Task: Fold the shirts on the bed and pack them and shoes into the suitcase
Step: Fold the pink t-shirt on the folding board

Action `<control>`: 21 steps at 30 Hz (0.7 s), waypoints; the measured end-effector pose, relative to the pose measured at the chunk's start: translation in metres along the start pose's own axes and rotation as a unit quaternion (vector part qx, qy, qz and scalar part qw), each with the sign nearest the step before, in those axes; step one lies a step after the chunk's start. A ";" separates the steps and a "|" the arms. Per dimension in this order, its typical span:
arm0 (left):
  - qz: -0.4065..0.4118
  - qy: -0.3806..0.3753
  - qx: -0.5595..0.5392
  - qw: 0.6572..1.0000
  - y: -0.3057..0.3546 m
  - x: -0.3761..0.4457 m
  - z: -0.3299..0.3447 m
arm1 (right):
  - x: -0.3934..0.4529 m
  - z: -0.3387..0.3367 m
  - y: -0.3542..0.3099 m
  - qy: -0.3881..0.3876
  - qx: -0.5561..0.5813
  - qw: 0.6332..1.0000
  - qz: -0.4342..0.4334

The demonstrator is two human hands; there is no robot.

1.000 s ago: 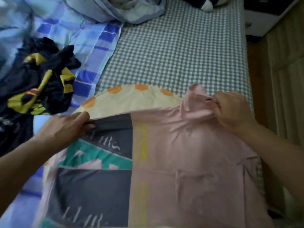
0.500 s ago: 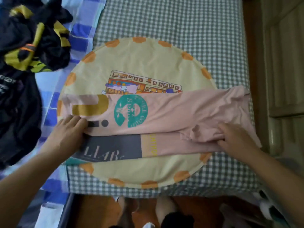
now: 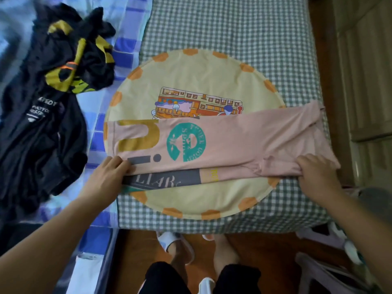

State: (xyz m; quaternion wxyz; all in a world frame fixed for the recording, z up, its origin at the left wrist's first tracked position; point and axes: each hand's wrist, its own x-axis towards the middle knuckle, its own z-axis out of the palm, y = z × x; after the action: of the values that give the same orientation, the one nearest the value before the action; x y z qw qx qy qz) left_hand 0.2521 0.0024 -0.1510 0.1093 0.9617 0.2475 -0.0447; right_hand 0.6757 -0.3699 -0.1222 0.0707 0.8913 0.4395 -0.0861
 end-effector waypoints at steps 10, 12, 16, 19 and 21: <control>-0.061 -0.023 0.046 0.997 0.017 -0.017 -0.003 | -0.026 0.006 -0.004 0.105 0.053 0.993 -0.003; -0.083 0.004 0.042 0.996 0.054 -0.001 -0.006 | -0.035 0.011 -0.007 0.074 0.020 0.997 -0.003; 0.076 -0.021 -0.097 0.992 0.182 0.060 -0.001 | -0.041 0.011 -0.005 0.042 -0.018 0.999 -0.028; 0.141 -0.046 -0.132 0.980 0.271 0.105 0.018 | -0.041 0.008 0.001 -0.012 0.034 0.997 -0.071; 0.166 -0.070 -0.108 0.978 0.305 0.129 0.029 | -0.041 0.000 0.005 -0.058 0.087 0.987 -0.120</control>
State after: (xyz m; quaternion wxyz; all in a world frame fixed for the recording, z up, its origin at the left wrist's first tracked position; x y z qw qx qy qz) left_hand 0.5120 -0.2050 -0.1396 0.2359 0.9663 0.0795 -0.0662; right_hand 0.6550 -0.4043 -0.1137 0.0075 0.8283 0.5293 -0.1836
